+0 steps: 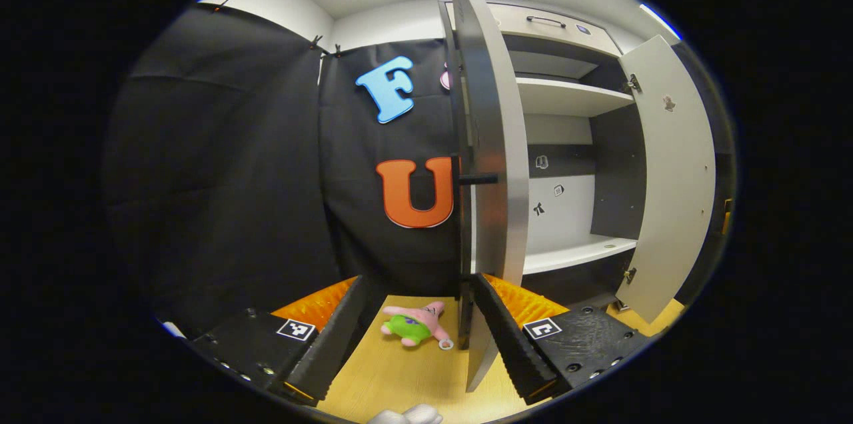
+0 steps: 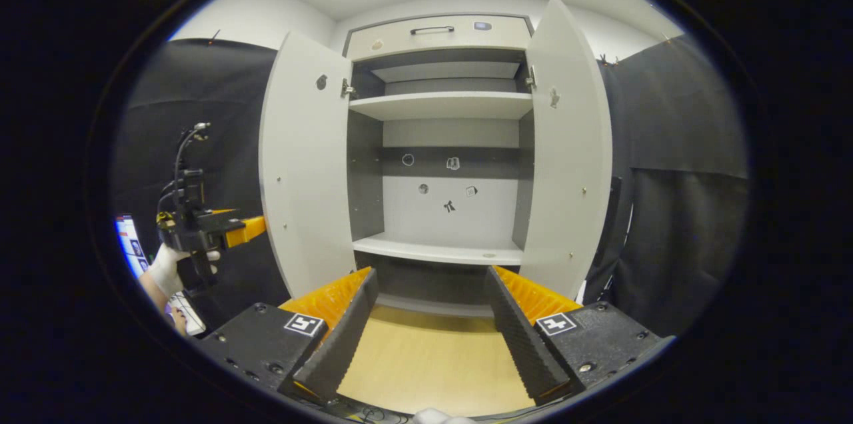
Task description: Open the right door of the double-door shoe cabinet with the right hand, and open the left door with the left hand.
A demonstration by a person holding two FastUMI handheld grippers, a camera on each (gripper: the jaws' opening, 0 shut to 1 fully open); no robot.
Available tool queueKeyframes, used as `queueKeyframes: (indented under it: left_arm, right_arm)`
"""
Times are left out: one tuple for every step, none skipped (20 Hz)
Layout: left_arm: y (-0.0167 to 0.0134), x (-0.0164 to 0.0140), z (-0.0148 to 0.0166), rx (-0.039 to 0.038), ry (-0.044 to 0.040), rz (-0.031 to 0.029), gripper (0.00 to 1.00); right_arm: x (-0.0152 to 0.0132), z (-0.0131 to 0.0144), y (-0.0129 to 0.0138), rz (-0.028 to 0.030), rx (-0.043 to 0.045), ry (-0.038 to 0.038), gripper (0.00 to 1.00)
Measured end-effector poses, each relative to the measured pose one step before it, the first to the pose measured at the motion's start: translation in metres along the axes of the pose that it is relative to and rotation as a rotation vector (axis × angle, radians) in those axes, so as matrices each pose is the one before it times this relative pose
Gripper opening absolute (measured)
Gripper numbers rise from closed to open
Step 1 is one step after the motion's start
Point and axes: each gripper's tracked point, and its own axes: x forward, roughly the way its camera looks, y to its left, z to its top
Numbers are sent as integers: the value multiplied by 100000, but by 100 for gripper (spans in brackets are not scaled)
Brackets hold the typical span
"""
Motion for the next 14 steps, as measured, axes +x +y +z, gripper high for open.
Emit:
queueKeyframes:
  left_arm:
    - [5, -1069, -435, -637, 650, 1219, 98]
    - [14, -995, -288, -301, 615, 1417, 97]
    - [-107, -906, -58, -77, 515, 789, 97]
    - [-360, -710, 263, -24, -35, 543, 97]
    - [-363, -678, 325, 439, -473, 190, 98]
    - [-298, -502, 673, 596, -1216, 658, 98]
    - [-445, -449, 539, -266, -833, 139, 98]
    - [-830, -447, 488, -1016, -318, -405, 98]
    - [-840, -592, 444, -1240, -743, -800, 97]
    - [-1002, -597, 503, -808, -164, -663, 97]
    - [-984, -560, 597, -60, -1185, -488, 97]
    - [-991, -318, 580, 176, -1010, -747, 98]
    - [-983, -399, 502, 155, -803, -765, 98]
    - [-1365, -327, 513, -19, -644, -1296, 98]
  right_arm:
    - [-78, -125, -265, -215, 99, 61, 98]
    - [-32, -30, -280, -235, 214, 94, 100]
    - [-73, -107, -149, 117, 260, 97, 100]
    - [15, 76, -221, -94, 173, -90, 98]
    - [220, -19, -181, 175, -26, -27, 98]
    - [5, 115, -155, 48, 6, -163, 97]
    - [86, 147, -175, -47, 41, -160, 98]
    - [115, 231, -173, 277, -66, -342, 98]
    - [-91, 210, -282, -152, -309, -485, 98]
    - [-65, 277, -376, -362, -502, -690, 98]
    - [-141, 328, -394, -478, -605, -945, 98]
    - [-39, 325, -384, -541, -348, -913, 98]
    - [58, 281, -383, -264, -156, -693, 98]
    - [-115, 259, -420, -341, 77, -686, 100]
